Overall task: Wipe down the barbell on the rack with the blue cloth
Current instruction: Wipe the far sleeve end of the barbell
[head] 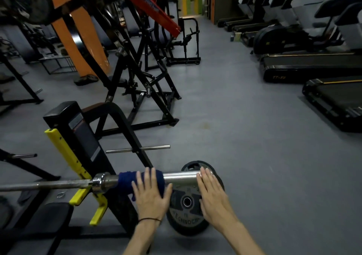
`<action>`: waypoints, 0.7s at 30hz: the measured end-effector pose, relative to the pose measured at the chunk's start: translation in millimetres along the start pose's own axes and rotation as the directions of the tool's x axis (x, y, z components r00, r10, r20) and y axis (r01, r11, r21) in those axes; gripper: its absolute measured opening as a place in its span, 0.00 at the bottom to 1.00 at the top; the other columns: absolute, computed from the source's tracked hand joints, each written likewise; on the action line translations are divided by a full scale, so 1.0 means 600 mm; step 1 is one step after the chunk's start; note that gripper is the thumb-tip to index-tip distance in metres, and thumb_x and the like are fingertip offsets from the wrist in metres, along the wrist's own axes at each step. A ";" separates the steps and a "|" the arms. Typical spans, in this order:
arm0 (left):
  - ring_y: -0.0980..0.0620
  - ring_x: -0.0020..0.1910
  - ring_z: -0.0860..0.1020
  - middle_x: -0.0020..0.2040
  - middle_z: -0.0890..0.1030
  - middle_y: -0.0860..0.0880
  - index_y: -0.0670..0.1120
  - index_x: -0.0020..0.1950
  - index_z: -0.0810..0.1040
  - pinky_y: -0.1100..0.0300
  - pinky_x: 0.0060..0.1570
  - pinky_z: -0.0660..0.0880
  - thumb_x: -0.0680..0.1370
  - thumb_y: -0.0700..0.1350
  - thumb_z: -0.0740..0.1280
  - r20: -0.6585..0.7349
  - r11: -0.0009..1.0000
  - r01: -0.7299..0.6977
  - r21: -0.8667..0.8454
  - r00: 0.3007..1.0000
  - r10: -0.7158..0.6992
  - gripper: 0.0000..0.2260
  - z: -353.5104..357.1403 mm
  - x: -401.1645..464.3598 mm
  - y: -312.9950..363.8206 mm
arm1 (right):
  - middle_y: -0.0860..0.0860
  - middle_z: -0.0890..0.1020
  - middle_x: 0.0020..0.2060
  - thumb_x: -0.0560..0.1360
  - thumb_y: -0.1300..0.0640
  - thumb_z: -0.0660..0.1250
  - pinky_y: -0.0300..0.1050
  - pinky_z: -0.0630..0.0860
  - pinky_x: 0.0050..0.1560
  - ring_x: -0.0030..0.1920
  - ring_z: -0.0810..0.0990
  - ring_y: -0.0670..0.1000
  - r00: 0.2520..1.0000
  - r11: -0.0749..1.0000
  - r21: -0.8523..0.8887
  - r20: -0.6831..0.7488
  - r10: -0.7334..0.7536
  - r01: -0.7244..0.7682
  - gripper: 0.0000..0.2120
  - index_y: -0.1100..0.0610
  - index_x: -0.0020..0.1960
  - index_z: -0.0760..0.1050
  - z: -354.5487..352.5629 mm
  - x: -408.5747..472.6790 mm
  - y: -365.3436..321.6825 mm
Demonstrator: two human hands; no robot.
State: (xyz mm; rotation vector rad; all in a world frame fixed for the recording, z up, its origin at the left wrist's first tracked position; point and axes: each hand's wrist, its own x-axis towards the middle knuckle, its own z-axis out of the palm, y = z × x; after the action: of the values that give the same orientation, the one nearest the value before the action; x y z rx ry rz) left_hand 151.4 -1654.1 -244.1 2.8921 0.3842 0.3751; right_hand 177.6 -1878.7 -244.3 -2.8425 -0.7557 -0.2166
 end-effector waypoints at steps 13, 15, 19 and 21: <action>0.52 0.82 0.50 0.83 0.54 0.53 0.54 0.81 0.59 0.54 0.80 0.44 0.83 0.60 0.57 -0.044 0.902 -0.414 -0.125 0.910 0.412 0.28 -0.033 -0.004 -0.021 | 0.61 0.63 0.78 0.66 0.63 0.69 0.58 0.63 0.77 0.79 0.60 0.60 0.978 0.983 0.182 -0.207 0.038 0.001 0.40 0.62 0.77 0.64 -0.039 0.048 -0.041; 0.50 0.81 0.56 0.81 0.60 0.51 0.51 0.79 0.64 0.53 0.80 0.46 0.83 0.61 0.54 -0.061 0.948 -0.307 -0.080 0.951 0.302 0.26 -0.053 0.015 -0.074 | 0.60 0.62 0.79 0.74 0.55 0.62 0.58 0.61 0.77 0.80 0.58 0.59 0.978 0.983 0.173 -0.208 -0.018 0.054 0.33 0.60 0.78 0.62 -0.035 0.064 -0.095; 0.43 0.70 0.75 0.68 0.79 0.44 0.46 0.70 0.77 0.46 0.74 0.63 0.84 0.63 0.43 0.058 0.984 -0.172 0.036 0.984 0.170 0.32 -0.069 0.041 -0.147 | 0.59 0.67 0.77 0.80 0.42 0.54 0.61 0.55 0.76 0.78 0.64 0.59 0.995 0.998 0.049 -0.101 -0.024 0.029 0.31 0.57 0.77 0.67 0.012 0.098 -0.171; 0.42 0.62 0.80 0.61 0.83 0.45 0.47 0.66 0.80 0.42 0.68 0.71 0.84 0.63 0.43 0.066 0.980 -0.176 0.096 0.983 0.170 0.33 -0.062 0.051 -0.160 | 0.57 0.68 0.77 0.80 0.39 0.54 0.60 0.53 0.75 0.77 0.65 0.58 0.997 0.998 -0.014 -0.048 -0.057 0.056 0.32 0.56 0.78 0.64 0.036 0.099 -0.176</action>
State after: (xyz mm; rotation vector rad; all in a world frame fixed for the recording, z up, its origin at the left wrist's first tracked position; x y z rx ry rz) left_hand 147.6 -1548.9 -223.8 3.0376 0.1455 0.3066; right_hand 177.1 -1755.7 -238.4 -2.8186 -0.8284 -0.2983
